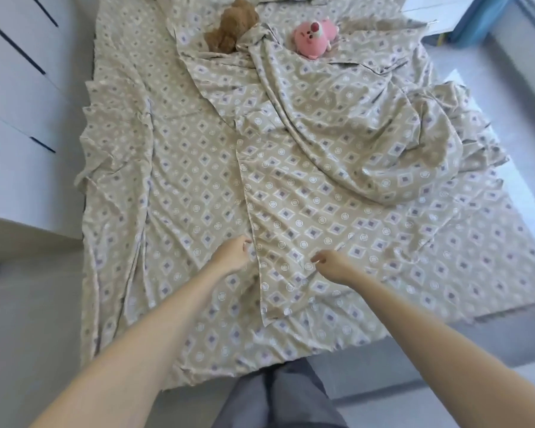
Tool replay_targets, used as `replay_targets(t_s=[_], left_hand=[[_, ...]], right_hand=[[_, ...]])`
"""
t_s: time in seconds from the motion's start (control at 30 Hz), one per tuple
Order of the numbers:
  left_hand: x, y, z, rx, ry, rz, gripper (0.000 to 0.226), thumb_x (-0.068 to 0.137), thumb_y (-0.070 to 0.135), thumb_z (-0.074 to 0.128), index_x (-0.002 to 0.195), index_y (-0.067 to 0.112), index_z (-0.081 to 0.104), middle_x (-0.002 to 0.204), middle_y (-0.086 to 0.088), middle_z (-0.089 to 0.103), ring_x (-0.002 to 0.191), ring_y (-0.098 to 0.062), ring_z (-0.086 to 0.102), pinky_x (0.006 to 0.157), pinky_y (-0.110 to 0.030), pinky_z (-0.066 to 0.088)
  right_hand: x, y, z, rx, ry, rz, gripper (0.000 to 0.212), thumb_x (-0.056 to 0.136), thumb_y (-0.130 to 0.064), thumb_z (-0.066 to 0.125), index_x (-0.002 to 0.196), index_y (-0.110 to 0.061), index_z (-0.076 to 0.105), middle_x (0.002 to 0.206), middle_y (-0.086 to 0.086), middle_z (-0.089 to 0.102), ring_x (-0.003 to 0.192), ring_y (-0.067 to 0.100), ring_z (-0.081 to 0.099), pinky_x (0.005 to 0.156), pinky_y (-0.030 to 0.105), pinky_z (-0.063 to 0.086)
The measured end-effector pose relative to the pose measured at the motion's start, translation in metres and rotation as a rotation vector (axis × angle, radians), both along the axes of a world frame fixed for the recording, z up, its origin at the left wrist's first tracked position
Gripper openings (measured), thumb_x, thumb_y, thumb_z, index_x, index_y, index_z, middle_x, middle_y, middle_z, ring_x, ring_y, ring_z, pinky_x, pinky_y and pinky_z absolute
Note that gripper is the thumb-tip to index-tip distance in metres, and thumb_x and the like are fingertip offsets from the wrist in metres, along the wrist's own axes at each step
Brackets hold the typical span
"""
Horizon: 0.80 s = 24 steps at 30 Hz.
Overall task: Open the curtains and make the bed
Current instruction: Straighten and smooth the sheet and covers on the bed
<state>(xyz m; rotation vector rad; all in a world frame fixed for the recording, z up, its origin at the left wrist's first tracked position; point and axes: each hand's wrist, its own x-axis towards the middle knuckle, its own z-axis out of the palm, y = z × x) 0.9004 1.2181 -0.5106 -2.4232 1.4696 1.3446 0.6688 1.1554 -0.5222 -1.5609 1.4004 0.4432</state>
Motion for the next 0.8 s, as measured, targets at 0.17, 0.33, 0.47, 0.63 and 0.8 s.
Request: replay_targets(t_s=[0.17, 0.33, 0.47, 0.63, 0.8], left_hand=[[0.0, -0.028, -0.014, -0.002, 0.011, -0.031, 0.039, 0.1, 0.012, 0.032, 0.136, 0.013, 0.047, 0.136, -0.008, 0.051, 0.111, -0.027, 0.057, 0.083, -0.03, 0.045], [0.016, -0.051, -0.042, 0.036, 0.133, 0.104, 0.044, 0.094, 0.002, 0.035, 0.133, 0.017, 0.051, 0.13, -0.009, 0.054, 0.1, -0.021, 0.053, 0.063, -0.024, 0.041], [0.035, -0.055, -0.07, 0.059, 0.169, 0.127, 0.044, 0.093, 0.002, 0.035, 0.132, 0.016, 0.051, 0.132, -0.01, 0.052, 0.108, -0.024, 0.055, 0.072, -0.027, 0.043], [0.061, -0.048, -0.108, 0.088, 0.201, 0.128, 0.045, 0.093, 0.002, 0.035, 0.133, 0.016, 0.049, 0.135, -0.011, 0.051, 0.122, -0.029, 0.051, 0.097, -0.038, 0.044], [0.085, -0.027, -0.14, 0.07, 0.213, 0.12, 0.045, 0.094, 0.002, 0.032, 0.133, 0.016, 0.05, 0.139, -0.008, 0.048, 0.125, -0.026, 0.05, 0.098, -0.034, 0.043]], right_hand=[[0.001, 0.015, -0.021, -0.032, -0.004, -0.027, 0.04, 0.094, -0.008, 0.038, 0.13, -0.013, 0.055, 0.136, 0.008, 0.053, 0.122, 0.025, 0.052, 0.098, 0.032, 0.043], [0.03, 0.021, -0.051, -0.102, 0.018, 0.055, 0.041, 0.093, -0.012, 0.038, 0.126, -0.026, 0.058, 0.142, 0.007, 0.042, 0.123, 0.025, 0.048, 0.09, 0.032, 0.044], [0.07, 0.031, -0.081, -0.049, 0.016, 0.121, 0.045, 0.092, -0.011, 0.037, 0.128, -0.032, 0.055, 0.144, 0.009, 0.035, 0.131, 0.032, 0.036, 0.1, 0.039, 0.038], [0.116, 0.065, -0.136, 0.094, 0.103, 0.214, 0.046, 0.091, -0.017, 0.046, 0.135, -0.032, 0.051, 0.155, 0.014, 0.014, 0.144, 0.039, 0.004, 0.112, 0.052, 0.022], [0.136, 0.099, -0.183, 0.076, 0.301, 0.221, 0.053, 0.094, -0.018, 0.041, 0.145, -0.008, 0.033, 0.158, 0.019, -0.012, 0.146, 0.037, -0.014, 0.117, 0.05, 0.008]])
